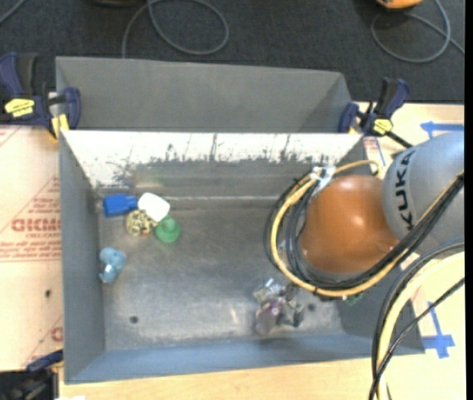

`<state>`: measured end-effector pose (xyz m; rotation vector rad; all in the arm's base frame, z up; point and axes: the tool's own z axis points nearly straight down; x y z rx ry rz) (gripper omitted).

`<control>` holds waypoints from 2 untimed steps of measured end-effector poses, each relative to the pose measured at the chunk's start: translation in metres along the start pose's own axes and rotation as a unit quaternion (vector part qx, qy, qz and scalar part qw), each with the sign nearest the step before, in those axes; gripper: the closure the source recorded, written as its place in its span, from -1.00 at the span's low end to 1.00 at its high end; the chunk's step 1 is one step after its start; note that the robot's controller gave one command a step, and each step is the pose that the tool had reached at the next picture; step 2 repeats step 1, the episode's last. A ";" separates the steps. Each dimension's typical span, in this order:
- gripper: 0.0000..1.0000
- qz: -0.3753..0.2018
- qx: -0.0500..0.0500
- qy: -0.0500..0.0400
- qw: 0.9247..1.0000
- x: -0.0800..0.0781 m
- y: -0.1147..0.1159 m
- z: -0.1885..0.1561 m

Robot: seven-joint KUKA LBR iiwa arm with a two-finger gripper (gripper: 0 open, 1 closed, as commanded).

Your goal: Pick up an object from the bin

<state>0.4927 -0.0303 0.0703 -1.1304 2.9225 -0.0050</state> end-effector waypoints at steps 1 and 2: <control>1.00 0.001 0.001 -0.002 1.000 -0.004 0.004 -0.131; 1.00 0.001 0.001 -0.002 1.000 -0.004 0.004 -0.131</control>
Offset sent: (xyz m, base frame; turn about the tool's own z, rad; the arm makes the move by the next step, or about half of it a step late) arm 0.0000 0.0000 0.0000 0.0000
